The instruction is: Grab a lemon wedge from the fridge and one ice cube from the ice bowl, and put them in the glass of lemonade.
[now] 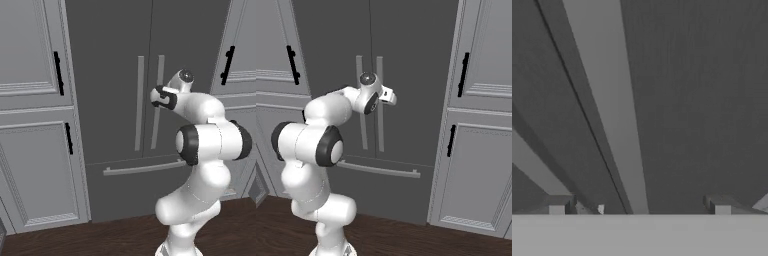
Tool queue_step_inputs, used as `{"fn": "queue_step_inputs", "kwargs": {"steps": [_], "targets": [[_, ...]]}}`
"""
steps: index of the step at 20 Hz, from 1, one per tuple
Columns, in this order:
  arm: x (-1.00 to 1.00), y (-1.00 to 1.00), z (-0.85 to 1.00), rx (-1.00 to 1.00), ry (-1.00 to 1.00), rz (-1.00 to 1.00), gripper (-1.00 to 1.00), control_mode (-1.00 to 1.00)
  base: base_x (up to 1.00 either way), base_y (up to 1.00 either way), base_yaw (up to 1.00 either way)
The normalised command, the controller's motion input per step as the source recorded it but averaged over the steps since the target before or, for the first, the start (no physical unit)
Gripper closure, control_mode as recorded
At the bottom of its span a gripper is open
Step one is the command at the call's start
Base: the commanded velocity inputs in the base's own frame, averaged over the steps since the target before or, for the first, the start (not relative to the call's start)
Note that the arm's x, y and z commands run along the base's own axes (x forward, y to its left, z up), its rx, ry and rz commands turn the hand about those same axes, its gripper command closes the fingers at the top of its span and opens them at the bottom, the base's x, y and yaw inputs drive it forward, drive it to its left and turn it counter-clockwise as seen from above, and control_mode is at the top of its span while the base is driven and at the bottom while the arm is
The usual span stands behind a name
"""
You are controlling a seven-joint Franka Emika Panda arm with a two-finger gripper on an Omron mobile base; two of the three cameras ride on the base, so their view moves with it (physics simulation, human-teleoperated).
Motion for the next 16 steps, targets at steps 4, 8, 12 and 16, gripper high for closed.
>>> {"fn": "queue_step_inputs", "kwargs": {"steps": [4,8,12,16], "targets": [[0.38,0.04,-0.16,0.00,0.04,0.00,-1.00,-1.00,0.00,0.00,0.00],[0.36,0.07,-0.09,-0.01,0.04,0.00,-1.00,-1.00,0.00,0.00,0.00],[0.37,0.02,-0.10,-0.01,0.05,0.00,-1.00,-1.00,0.00,0.00,0.00],[0.41,0.00,-0.17,0.00,0.01,0.00,-1.00,-1.00,0.00,0.00,0.00]]}}
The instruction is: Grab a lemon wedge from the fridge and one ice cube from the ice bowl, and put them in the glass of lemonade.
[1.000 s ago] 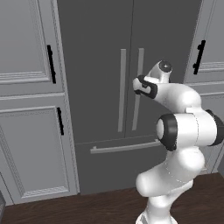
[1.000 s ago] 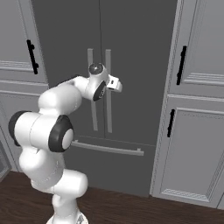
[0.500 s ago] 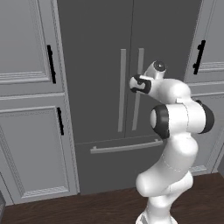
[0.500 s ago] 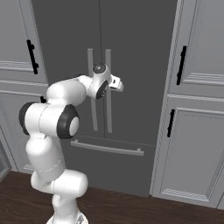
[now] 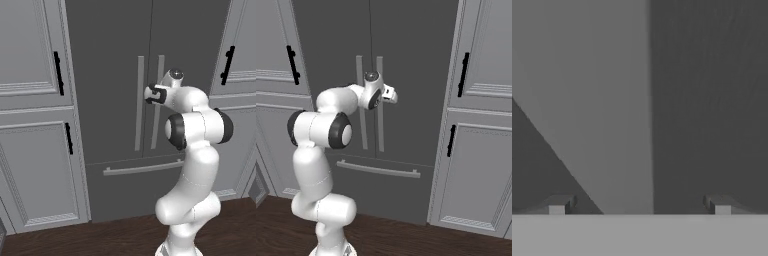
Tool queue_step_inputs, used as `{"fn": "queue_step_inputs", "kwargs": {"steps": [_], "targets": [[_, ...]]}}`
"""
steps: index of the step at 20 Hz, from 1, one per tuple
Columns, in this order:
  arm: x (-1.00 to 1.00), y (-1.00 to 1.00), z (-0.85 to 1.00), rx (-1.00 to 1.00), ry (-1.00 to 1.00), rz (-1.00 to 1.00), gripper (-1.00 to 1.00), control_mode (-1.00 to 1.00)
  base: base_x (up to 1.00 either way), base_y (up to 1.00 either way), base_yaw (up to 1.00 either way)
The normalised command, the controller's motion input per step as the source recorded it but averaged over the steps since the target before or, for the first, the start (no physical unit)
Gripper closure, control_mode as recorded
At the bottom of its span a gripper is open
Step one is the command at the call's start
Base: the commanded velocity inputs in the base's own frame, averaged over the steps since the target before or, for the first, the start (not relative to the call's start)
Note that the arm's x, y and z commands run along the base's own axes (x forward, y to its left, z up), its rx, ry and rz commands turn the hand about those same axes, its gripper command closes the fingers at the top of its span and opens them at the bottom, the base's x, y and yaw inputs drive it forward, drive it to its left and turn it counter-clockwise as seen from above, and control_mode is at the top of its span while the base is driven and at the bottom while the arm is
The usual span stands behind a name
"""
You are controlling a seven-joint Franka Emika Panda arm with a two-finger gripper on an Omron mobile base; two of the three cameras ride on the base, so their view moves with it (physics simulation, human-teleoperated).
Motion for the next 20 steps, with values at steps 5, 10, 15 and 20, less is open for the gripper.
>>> {"fn": "queue_step_inputs", "kwargs": {"steps": [5,10,15,20], "targets": [[0.47,0.00,-0.25,0.00,0.00,0.00,-1.00,-1.00,0.00,0.00,0.00],[0.31,0.00,-0.10,0.00,0.00,0.00,-1.00,-1.00,0.00,0.00,0.00],[0.31,0.01,-0.11,0.00,-0.01,0.00,-1.00,-1.00,0.00,0.00,0.00],[0.25,0.00,0.00,0.00,0.00,0.00,1.00,-1.00,0.00,0.00,0.00]]}}
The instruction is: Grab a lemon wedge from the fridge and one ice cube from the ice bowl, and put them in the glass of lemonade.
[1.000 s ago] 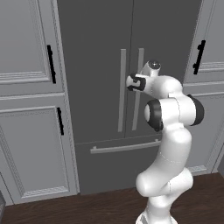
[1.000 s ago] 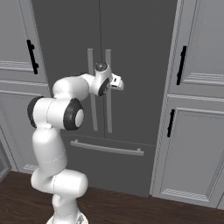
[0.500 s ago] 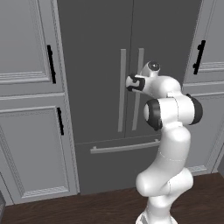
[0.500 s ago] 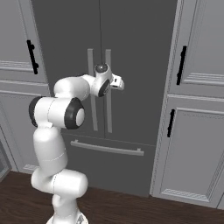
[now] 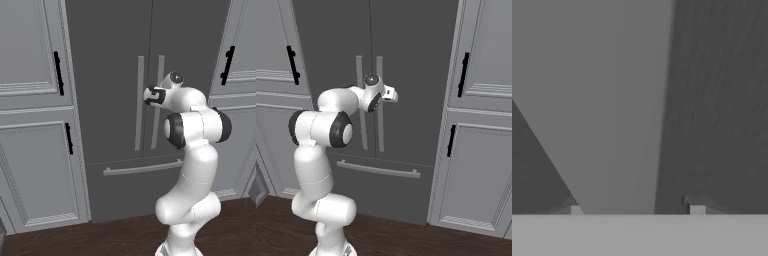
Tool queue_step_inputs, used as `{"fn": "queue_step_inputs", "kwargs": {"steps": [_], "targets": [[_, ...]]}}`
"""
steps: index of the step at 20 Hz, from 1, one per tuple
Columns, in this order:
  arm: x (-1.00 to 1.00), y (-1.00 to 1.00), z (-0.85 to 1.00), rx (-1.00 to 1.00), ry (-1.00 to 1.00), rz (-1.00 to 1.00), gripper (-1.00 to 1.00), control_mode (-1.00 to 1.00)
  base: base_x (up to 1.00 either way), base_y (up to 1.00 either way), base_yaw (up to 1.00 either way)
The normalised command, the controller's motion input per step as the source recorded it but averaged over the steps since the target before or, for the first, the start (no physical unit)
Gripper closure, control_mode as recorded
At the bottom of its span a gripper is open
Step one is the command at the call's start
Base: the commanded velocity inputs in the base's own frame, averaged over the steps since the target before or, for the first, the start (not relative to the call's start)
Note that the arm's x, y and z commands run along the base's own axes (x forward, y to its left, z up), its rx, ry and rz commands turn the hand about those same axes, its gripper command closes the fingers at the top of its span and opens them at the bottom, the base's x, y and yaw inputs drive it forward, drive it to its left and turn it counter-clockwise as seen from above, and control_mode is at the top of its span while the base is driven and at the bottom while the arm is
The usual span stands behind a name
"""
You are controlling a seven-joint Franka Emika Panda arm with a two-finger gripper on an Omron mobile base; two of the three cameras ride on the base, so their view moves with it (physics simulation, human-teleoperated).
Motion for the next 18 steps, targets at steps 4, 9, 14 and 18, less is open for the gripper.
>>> {"fn": "queue_step_inputs", "kwargs": {"steps": [4,9,14,18], "targets": [[0.21,0.00,0.00,-0.03,0.09,0.00,1.00,-1.00,0.00,0.00,0.00],[0.14,-0.05,0.00,-0.03,0.03,0.00,1.00,-1.00,0.00,0.00,0.00],[-0.12,-0.53,0.00,0.00,-0.02,-0.05,1.00,-1.00,0.00,0.00,0.00],[-0.60,-0.84,0.02,0.01,-0.01,-0.08,1.00,-1.00,0.00,0.00,0.00]]}}
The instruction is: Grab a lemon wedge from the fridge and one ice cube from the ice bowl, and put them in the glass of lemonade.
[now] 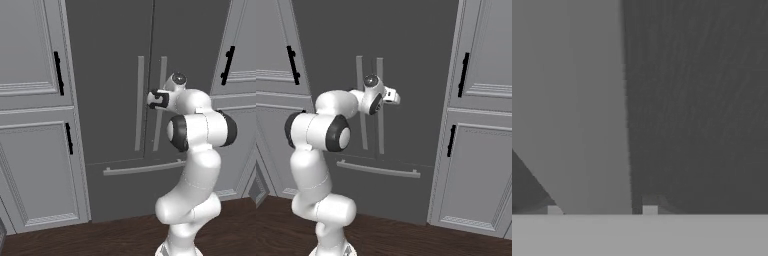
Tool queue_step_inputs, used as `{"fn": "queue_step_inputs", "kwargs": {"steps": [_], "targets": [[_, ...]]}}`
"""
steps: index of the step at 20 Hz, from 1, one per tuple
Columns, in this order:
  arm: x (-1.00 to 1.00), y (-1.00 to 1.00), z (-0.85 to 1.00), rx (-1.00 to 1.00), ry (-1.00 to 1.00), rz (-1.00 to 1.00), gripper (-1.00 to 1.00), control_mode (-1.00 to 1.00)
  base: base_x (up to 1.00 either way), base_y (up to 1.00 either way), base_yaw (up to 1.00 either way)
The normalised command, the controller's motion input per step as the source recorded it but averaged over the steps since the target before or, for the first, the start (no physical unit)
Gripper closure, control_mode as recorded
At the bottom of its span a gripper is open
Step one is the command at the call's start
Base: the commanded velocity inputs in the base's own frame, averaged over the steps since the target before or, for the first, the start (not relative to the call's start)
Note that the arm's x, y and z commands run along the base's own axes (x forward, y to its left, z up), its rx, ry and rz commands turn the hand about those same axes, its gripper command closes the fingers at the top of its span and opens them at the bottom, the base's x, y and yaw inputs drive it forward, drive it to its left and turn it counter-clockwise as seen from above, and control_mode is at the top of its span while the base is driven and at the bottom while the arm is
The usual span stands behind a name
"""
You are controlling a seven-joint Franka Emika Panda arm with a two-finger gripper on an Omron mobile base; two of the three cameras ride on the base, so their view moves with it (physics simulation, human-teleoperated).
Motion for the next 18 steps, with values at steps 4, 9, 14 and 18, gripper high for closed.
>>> {"fn": "queue_step_inputs", "kwargs": {"steps": [4,9,14,18], "targets": [[-0.81,-0.86,0.03,0.04,0.00,-0.09,1.00,-1.00,0.00,0.00,0.00],[-0.87,-0.86,0.00,0.07,0.00,-0.08,1.00,-1.00,0.00,0.00,0.00],[-0.87,-0.87,0.00,0.08,0.00,-0.08,1.00,-1.00,0.00,0.00,0.00],[-0.83,-0.94,0.04,0.09,0.00,-0.11,1.00,-1.00,0.00,0.00,0.00]]}}
